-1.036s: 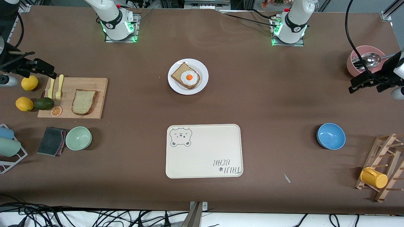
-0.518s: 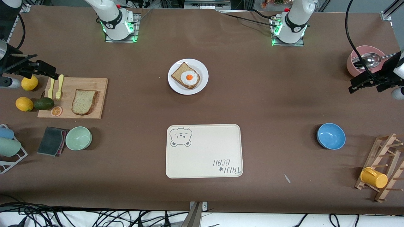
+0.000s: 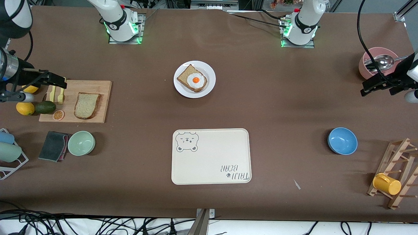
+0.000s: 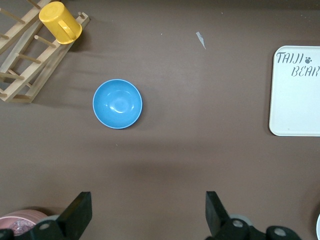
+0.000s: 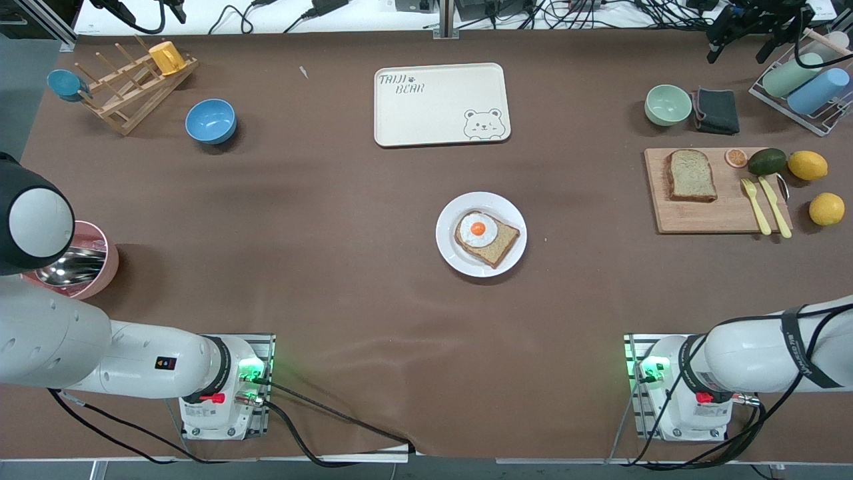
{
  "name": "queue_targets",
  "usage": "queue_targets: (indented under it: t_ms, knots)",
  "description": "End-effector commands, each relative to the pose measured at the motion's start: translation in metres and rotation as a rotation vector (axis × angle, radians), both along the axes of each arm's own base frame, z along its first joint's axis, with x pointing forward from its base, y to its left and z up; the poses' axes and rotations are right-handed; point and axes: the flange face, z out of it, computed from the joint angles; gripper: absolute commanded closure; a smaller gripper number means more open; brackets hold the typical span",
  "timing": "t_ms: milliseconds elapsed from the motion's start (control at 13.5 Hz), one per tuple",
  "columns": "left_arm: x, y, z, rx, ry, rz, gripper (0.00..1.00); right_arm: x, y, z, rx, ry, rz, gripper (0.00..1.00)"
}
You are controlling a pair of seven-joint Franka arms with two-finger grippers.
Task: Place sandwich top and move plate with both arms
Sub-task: 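Move the right gripper down over the bread slice on the cutting board, then close the right gripper on the edge of the bread slice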
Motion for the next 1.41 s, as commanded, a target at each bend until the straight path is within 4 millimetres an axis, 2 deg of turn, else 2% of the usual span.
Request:
queue_targets:
  t_ms: [0,148,296,666,888,1110,1258,1332]
  knots:
    - [-0.002,-0.004,0.007,-0.029,0.001,0.007,0.00,0.016,-0.006,-0.045,-0.048,0.021,0.013,0.01]
    - [-0.002,-0.004,0.009,-0.029,-0.002,0.009,0.00,0.018,-0.007,-0.085,-0.095,0.015,0.038,0.05]
    - [-0.002,-0.003,0.009,-0.028,-0.003,0.009,0.00,0.008,-0.008,-0.126,-0.165,0.003,0.023,0.05]
    - [-0.002,-0.003,0.008,-0.027,0.000,0.009,0.00,-0.012,-0.001,-0.204,-0.201,-0.081,-0.042,0.08]
    - [-0.002,-0.002,0.008,-0.027,0.000,0.010,0.00,-0.024,-0.002,-0.253,-0.247,-0.084,-0.055,0.17]
    - [-0.002,-0.005,0.008,-0.029,-0.002,0.006,0.00,-0.039,-0.004,-0.284,-0.239,-0.083,-0.062,0.23]
    - [-0.002,-0.004,0.007,-0.029,0.003,0.009,0.00,-0.044,-0.013,-0.295,-0.242,-0.070,-0.072,0.25]
    - [-0.002,-0.004,0.007,-0.029,0.003,0.009,0.00,-0.047,-0.013,-0.301,-0.242,-0.059,-0.070,0.29]
